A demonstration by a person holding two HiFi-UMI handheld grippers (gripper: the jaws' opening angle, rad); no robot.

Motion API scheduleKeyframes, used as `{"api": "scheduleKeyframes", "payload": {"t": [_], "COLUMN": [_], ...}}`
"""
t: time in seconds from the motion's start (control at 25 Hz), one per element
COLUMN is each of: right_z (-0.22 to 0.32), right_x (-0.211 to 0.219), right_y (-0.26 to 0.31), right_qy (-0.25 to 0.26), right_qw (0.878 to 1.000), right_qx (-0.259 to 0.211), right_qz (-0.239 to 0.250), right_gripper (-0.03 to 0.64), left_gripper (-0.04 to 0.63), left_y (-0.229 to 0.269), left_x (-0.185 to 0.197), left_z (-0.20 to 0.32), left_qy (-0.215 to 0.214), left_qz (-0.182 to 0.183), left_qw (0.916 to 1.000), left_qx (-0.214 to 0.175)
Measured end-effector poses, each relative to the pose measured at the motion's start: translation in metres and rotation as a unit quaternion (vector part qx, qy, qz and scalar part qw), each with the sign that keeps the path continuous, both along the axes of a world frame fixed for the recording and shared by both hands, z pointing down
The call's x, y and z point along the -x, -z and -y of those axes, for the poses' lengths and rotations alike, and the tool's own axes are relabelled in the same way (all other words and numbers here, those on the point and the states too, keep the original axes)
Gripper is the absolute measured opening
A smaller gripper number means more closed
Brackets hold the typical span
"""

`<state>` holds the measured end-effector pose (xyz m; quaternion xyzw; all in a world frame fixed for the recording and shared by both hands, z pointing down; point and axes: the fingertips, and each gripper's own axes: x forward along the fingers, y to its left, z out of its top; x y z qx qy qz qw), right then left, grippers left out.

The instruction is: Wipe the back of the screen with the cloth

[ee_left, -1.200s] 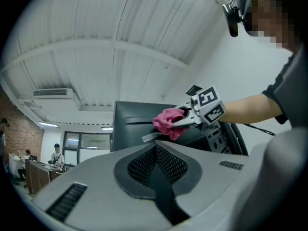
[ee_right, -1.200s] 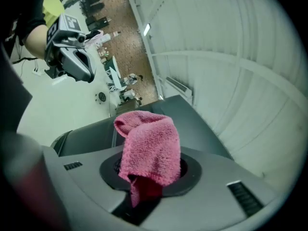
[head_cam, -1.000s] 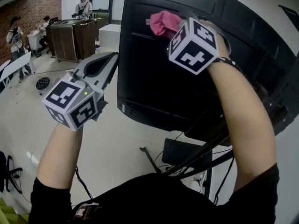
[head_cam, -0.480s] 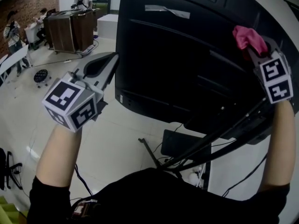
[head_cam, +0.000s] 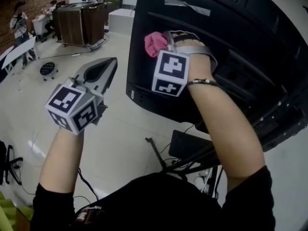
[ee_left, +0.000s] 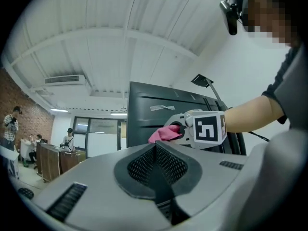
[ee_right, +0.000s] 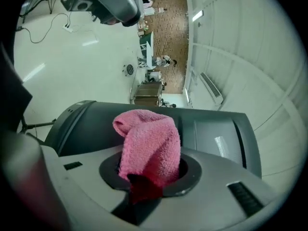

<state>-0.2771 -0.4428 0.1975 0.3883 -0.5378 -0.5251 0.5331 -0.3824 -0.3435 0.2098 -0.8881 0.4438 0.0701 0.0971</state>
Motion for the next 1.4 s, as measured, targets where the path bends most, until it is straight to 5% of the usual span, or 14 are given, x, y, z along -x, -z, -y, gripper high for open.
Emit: {"api": "scheduleKeyframes", "payload": {"t": [0.32, 0.52, 0.68, 1.08, 1.32, 1.4], "right_z": [-0.016, -0.022, 0.004, -0.042, -0.059, -0.064], "right_x": [-0.067, -0.003, 0.01, -0.151, -0.241, -0.235], "right_y": [0.009, -0.052, -0.098, -0.144, -0.129, -0.136], "right_qy": [-0.124, -0.01, 0.009, -0.012, -0.111, -0.111], "right_qw": [0.99, 0.999, 0.999, 0.999, 0.988, 0.987], "right_qx": [0.004, 0.025, 0.015, -0.026, -0.054, -0.041], "right_qz": [-0.067, -0.027, -0.036, 0.033, 0.089, 0.107], "right_gripper": [0.115, 0.115, 0.114, 0.116, 0.115, 0.114], "left_gripper": [-0.003, -0.003, -0.003, -0.003, -0.003, -0.003], "left_y": [-0.015, -0.03, -0.061, -0.08, -0.086, -0.092], "left_x": [0.047, 0.037, 0.022, -0.037, -0.044, -0.043], "left_z": [0.01, 0.011, 0.009, 0.016, 0.026, 0.029], "left_qy": [0.036, 0.03, 0.018, -0.055, -0.072, -0.07], "left_qz": [0.0, -0.009, -0.009, -0.016, -0.026, -0.023], "left_qw": [0.9993, 0.9994, 0.9983, 0.9961, 0.9941, 0.9939], "left_qx": [0.005, 0.017, 0.054, 0.067, 0.077, 0.082]}}
